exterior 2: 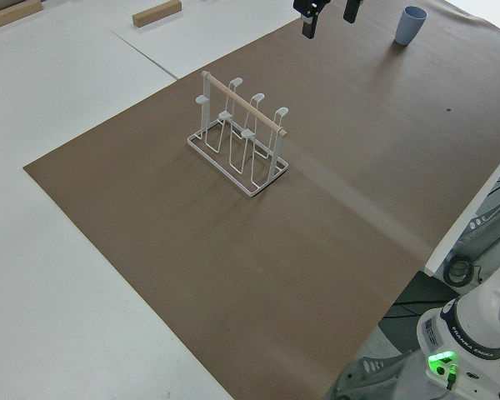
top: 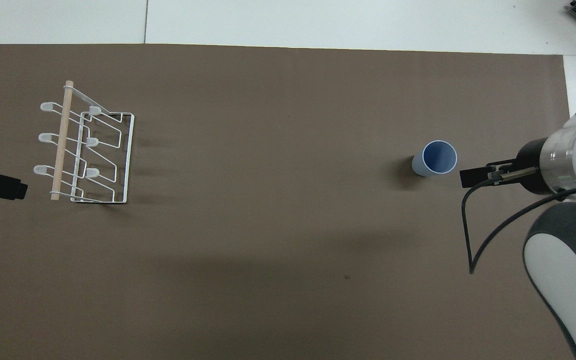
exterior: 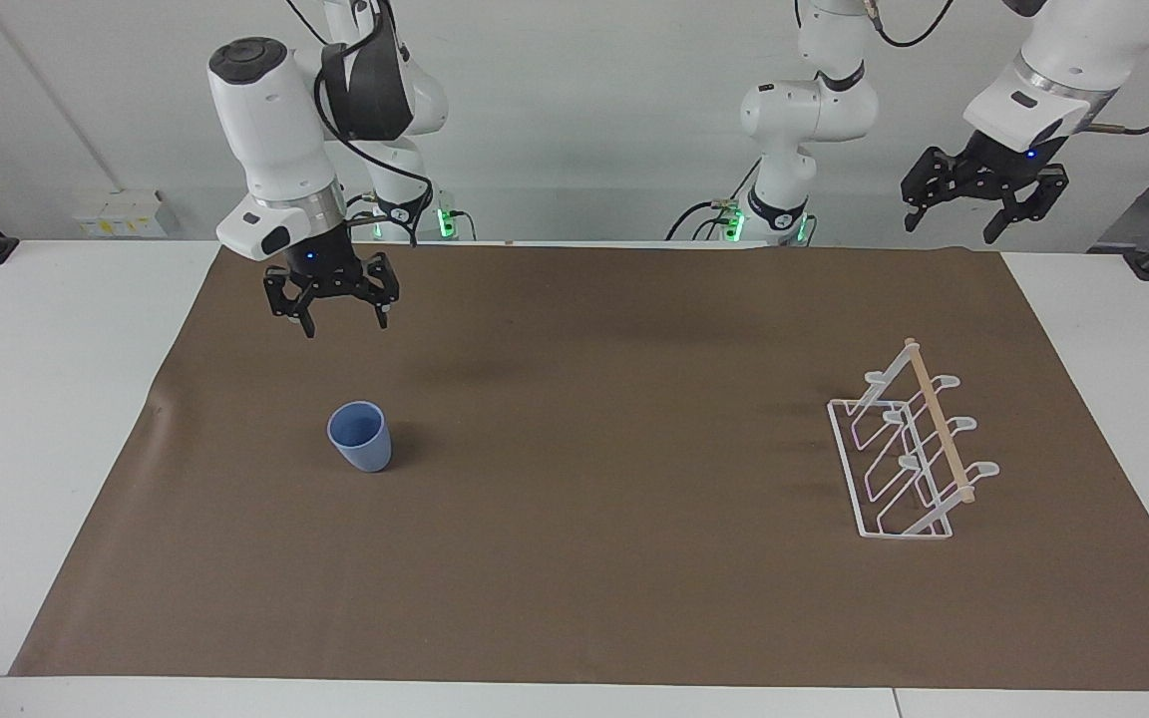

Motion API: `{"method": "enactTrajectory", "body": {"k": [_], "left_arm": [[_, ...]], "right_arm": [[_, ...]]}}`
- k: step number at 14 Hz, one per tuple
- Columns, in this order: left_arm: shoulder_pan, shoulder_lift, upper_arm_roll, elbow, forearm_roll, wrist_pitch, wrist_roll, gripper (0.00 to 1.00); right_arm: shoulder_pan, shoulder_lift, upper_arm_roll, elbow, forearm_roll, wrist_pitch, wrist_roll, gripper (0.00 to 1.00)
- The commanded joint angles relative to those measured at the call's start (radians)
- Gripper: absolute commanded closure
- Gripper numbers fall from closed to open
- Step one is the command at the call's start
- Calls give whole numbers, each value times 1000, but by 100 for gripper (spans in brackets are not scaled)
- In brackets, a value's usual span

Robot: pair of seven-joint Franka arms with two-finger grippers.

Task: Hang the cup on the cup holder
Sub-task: 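Move the right gripper toward the light-blue cup, then grasp the light-blue cup rim with the right gripper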

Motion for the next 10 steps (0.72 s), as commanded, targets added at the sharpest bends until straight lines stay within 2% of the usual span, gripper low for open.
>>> {"method": "enactTrajectory", "body": {"k": [1,7,10], "left_arm": [[-5,-29,2,-32,-1,1,-10,0],[-5,-30,2,-33,-1,-7,-9,0],[-4,-30,4,-32,-3,-2,-9,0]], "right_arm": [[-5,15,2,-68,22,105,-12,0],[4,174,5,-68,22,337,48,0],[33,223,4,-73,22,357,87,0]]}}
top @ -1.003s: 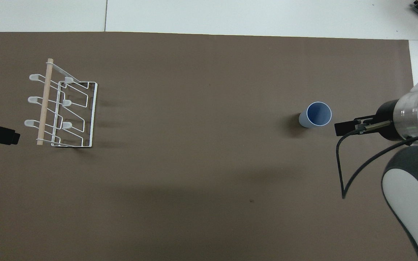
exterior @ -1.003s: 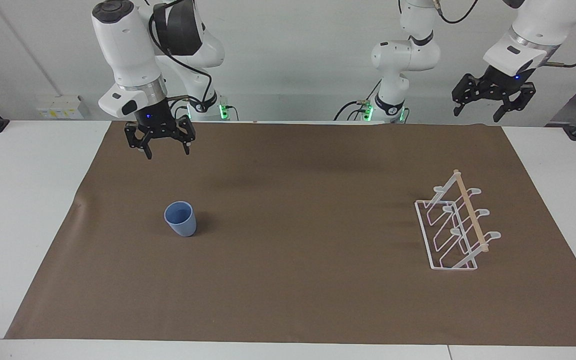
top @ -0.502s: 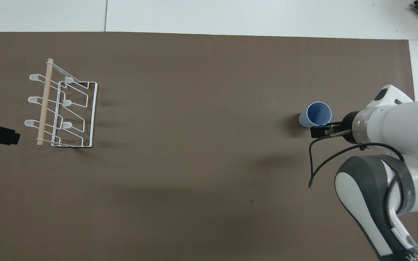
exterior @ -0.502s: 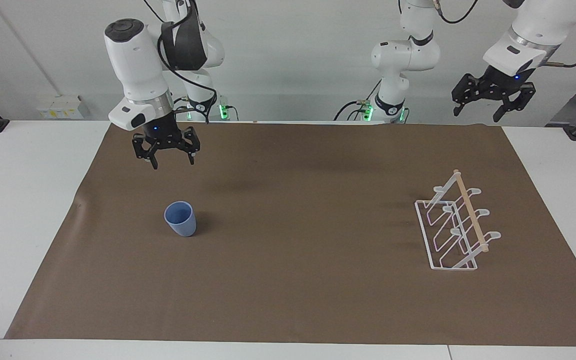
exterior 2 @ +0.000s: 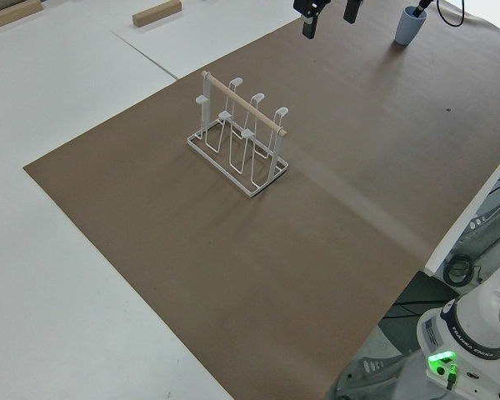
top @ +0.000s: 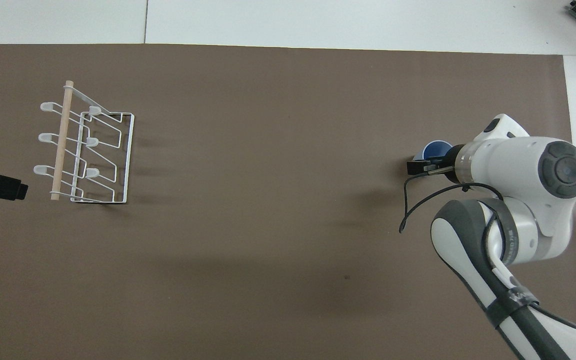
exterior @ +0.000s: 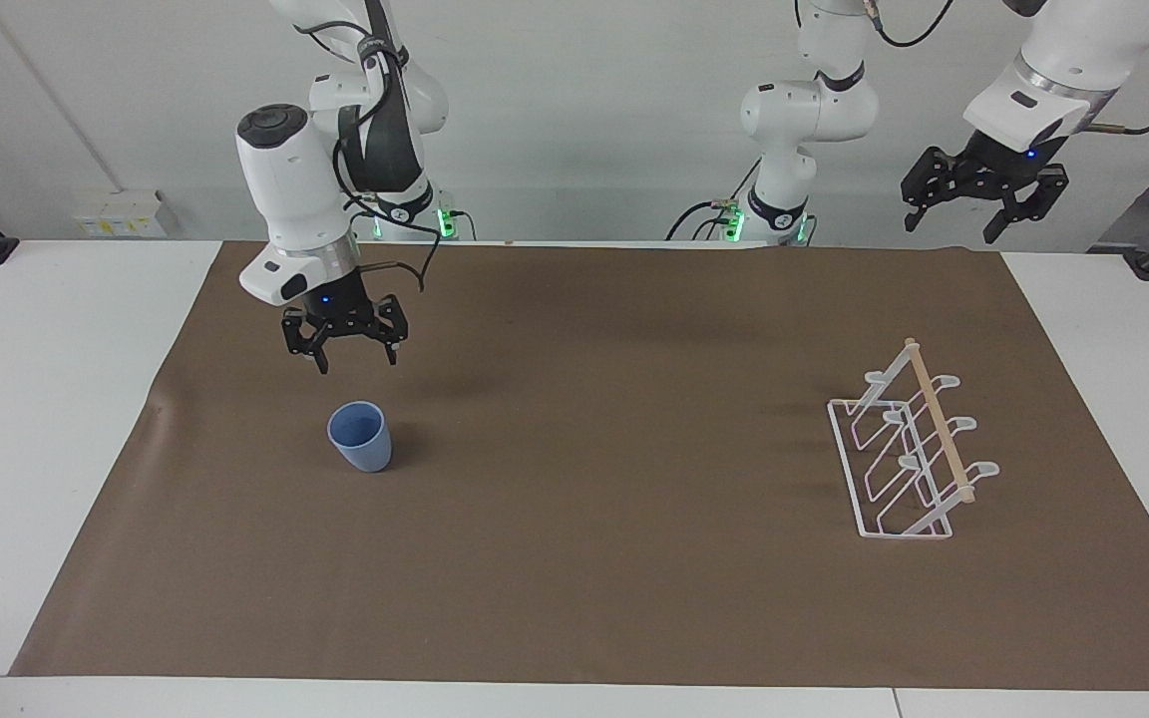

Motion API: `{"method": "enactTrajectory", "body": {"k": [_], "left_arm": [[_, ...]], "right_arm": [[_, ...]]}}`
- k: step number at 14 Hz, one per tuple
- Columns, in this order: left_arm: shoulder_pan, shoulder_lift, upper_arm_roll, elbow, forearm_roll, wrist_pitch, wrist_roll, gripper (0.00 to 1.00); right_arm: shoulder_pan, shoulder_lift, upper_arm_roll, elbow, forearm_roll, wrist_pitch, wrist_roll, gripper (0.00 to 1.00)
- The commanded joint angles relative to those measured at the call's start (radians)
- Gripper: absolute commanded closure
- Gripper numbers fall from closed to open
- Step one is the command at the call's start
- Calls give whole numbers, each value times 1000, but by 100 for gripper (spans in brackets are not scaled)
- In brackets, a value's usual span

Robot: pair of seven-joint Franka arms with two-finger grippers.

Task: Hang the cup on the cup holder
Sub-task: 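Grasp the light-blue cup rim with the right gripper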

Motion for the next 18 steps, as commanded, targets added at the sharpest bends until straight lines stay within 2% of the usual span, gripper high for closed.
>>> {"method": "enactTrajectory", "body": {"k": [1,5,6,9,13,18], "left_arm": [[-4,-30,4,-31,-3,-1,-7,0],[-5,-30,4,-31,-1,-3,-6,0],[-5,-30,4,-33,-3,-3,-6,0],[-5,-30,2,-31,-1,-1,-7,0],[-7,-31,1,-31,-3,-1,-6,0],[-5,-31,1,-31,-1,-1,-6,0]], "right_arm": [[9,40,3,-5,18,61,34,0],[9,77,3,-10,18,135,36,0],[9,77,3,-10,18,132,34,5],[6,77,2,-8,17,123,31,39],[-6,77,2,-7,17,102,31,100],[-14,77,2,3,17,66,26,100]]}}
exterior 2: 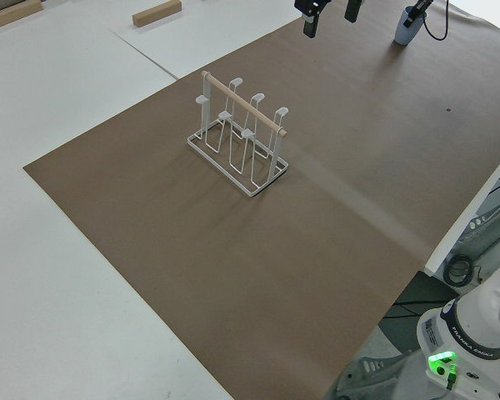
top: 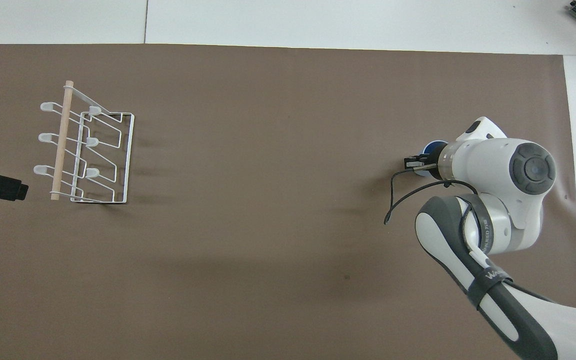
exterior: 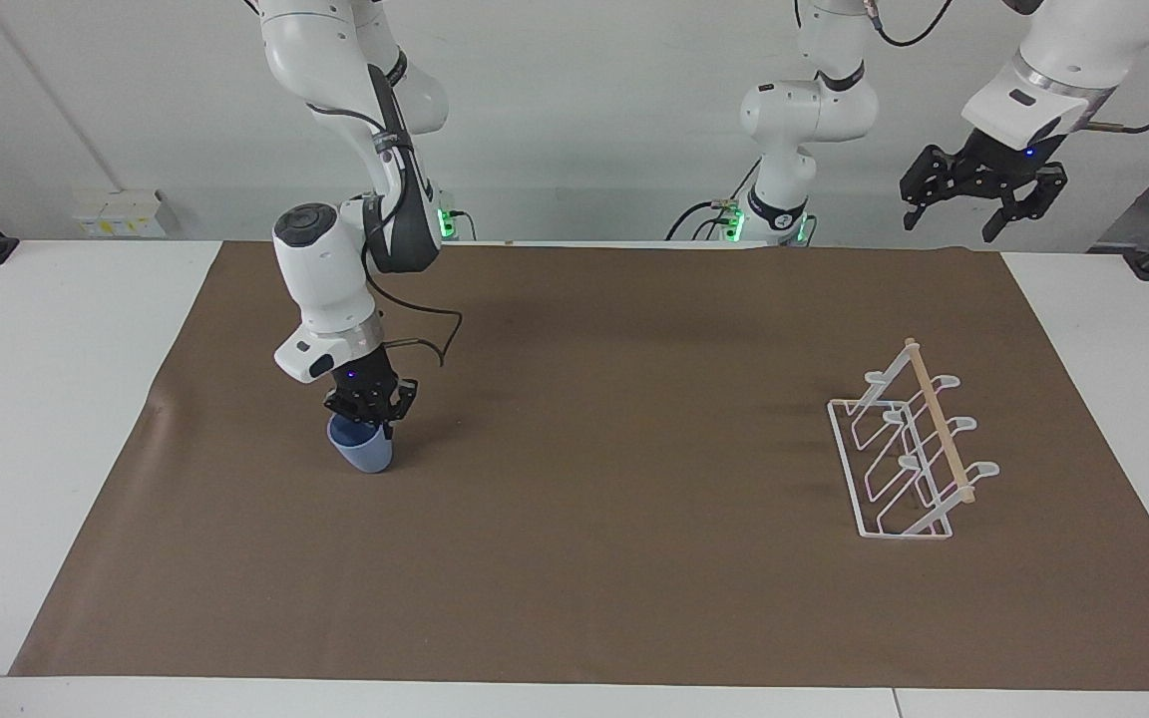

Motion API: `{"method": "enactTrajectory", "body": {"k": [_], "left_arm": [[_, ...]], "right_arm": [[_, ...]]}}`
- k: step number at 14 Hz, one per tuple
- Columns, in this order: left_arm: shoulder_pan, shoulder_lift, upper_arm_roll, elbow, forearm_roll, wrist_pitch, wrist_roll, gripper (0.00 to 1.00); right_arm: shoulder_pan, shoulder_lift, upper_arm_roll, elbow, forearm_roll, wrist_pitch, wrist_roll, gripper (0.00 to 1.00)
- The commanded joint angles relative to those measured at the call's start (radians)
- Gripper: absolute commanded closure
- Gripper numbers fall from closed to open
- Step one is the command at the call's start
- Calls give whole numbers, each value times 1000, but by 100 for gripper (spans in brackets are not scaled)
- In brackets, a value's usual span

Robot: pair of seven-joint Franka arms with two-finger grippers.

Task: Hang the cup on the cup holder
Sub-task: 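Lift the cup and carry it toward the rack with the right gripper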

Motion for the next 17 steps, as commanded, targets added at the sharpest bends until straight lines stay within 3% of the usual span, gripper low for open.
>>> {"method": "enactTrajectory", "body": {"k": [1,4,12,17], "left_arm": [[-7,-29,3,-31,-2,-1,-6,0],[-5,-29,3,-30,-2,0,-6,0],[-7,-32,3,-31,-1,-1,-7,0],[7,-33,11,-31,-1,-24,-15,0]], "right_arm": [[-13,-3,10,8,16,-43,-1,100],[-13,-8,8,69,16,-129,0,100],[-35,-84,6,354,-1,-575,-4,100],[-25,-158,13,373,2,-661,-9,100]]}}
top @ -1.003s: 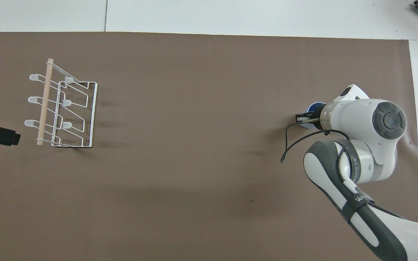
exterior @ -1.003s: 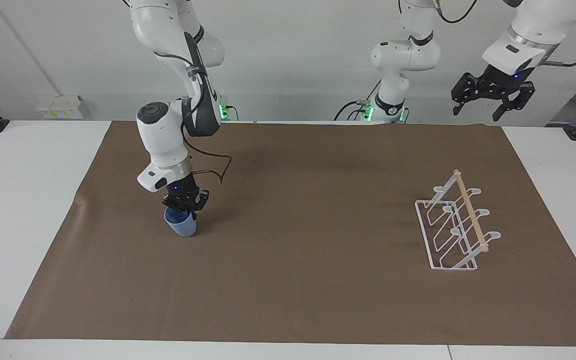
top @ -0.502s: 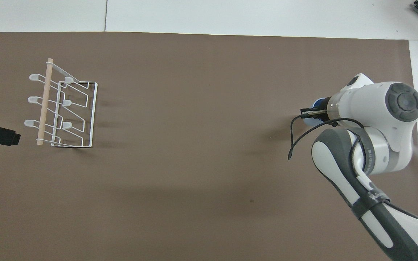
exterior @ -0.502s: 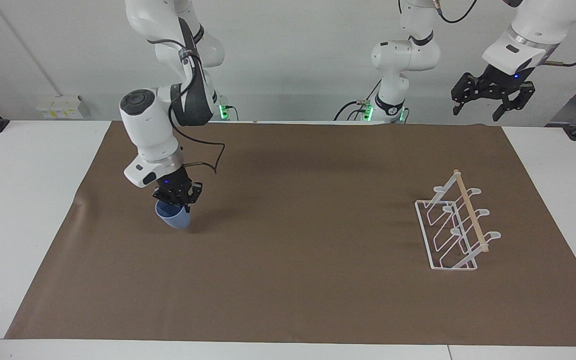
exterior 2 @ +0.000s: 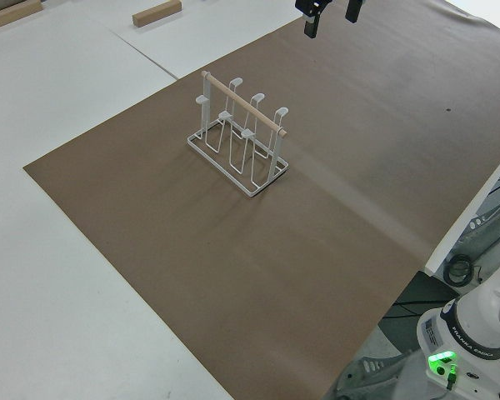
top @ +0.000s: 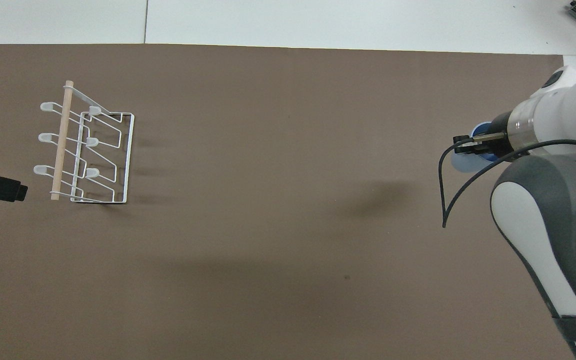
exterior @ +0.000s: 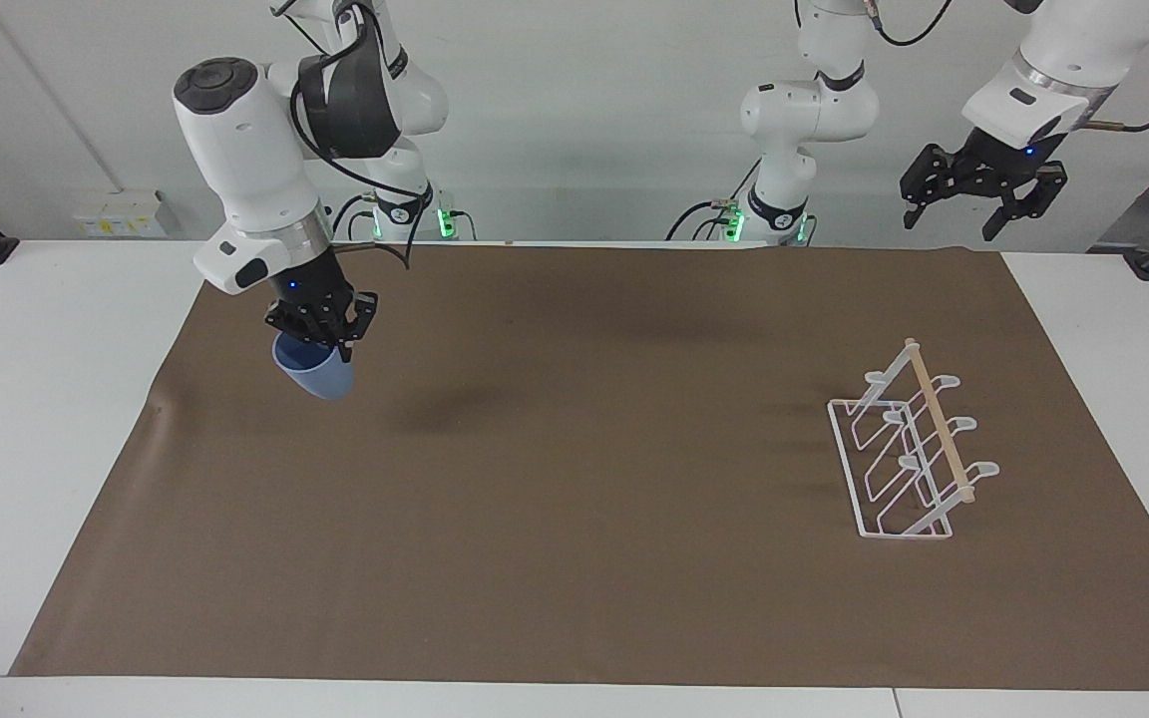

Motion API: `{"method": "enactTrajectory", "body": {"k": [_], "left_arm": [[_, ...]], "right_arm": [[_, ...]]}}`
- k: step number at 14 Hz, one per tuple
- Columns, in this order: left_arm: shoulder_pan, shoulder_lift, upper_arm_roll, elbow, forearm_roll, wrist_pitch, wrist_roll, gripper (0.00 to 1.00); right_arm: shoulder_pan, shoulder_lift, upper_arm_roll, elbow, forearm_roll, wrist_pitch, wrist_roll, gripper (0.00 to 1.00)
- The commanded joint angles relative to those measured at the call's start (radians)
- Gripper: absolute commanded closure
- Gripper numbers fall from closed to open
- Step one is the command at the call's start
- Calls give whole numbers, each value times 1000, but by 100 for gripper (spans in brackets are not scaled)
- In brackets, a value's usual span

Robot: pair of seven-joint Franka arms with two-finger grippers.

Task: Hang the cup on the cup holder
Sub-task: 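Lift the cup and carry it toward the rack with the right gripper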

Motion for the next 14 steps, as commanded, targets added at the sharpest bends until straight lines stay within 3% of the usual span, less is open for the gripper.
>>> {"method": "enactTrajectory", "body": {"k": [1,3,6,8,10,14], "left_arm": [[8,-31,9,-31,-1,-10,-13,0],[8,-31,9,-31,-1,-10,-12,0],[8,-31,9,-31,-1,-10,-4,0],[-2,-31,6,-31,-2,0,20,0],[-2,-31,9,-36,-53,31,202,0],[2,-33,7,-56,-203,106,394,0]], "right_arm": [[-3,-39,14,4,17,-38,-12,100],[4,-49,17,7,91,-72,-49,100],[2,-66,11,-3,446,-98,-60,100],[7,-68,19,-7,483,-101,-61,100],[16,-74,20,-21,653,-137,-12,100],[42,-85,22,-45,812,-127,116,100]]}}
